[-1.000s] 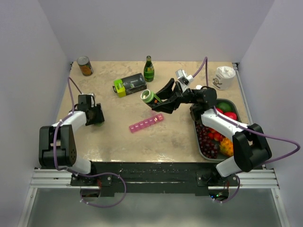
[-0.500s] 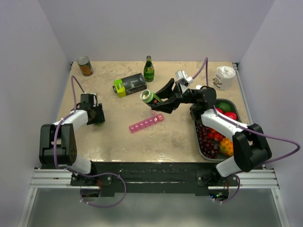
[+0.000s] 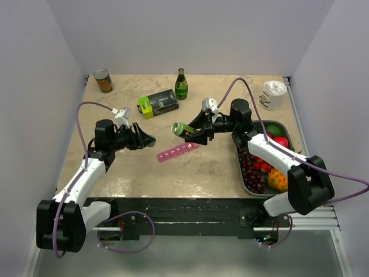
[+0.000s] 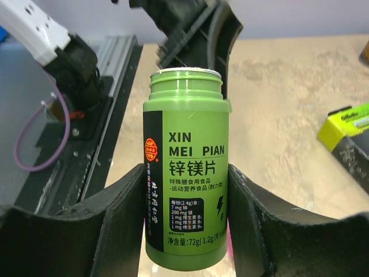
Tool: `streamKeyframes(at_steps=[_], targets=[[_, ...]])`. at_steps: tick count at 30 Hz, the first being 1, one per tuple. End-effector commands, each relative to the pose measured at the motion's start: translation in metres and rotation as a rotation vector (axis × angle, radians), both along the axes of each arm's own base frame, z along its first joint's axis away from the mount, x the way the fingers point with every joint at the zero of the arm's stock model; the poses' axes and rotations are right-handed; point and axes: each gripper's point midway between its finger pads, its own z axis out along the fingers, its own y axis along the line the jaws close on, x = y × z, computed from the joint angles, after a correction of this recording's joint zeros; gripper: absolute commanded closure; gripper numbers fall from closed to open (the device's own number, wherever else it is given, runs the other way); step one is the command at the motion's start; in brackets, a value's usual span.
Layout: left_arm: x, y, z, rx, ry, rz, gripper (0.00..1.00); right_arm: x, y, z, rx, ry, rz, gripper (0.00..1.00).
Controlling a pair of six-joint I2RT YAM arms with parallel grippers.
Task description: Sort the pills into containers
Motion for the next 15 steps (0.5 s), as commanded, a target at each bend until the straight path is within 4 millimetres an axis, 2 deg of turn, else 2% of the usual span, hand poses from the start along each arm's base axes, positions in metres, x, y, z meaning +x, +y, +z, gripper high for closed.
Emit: streamKeyframes(at_steps=[1,7,15], targets=[[-0.031,-0.046,0.054,-0.283,-0.081,-0.204,0.85,-0.001,-0.009,0.004,-0.059,-0.139,-0.020,1.00],[-0.050,-0.063,0.074,-0.424,-0.088,-0.286,0.86,0.003,-0.014,-0.016,-0.118,-0.127,-0.050,1.00],[-0.059,-0.076,0.089,-0.530,-0.093,-0.327,0.86,0.003,-0.009,-0.028,-0.140,-0.121,-0.056,1.00]])
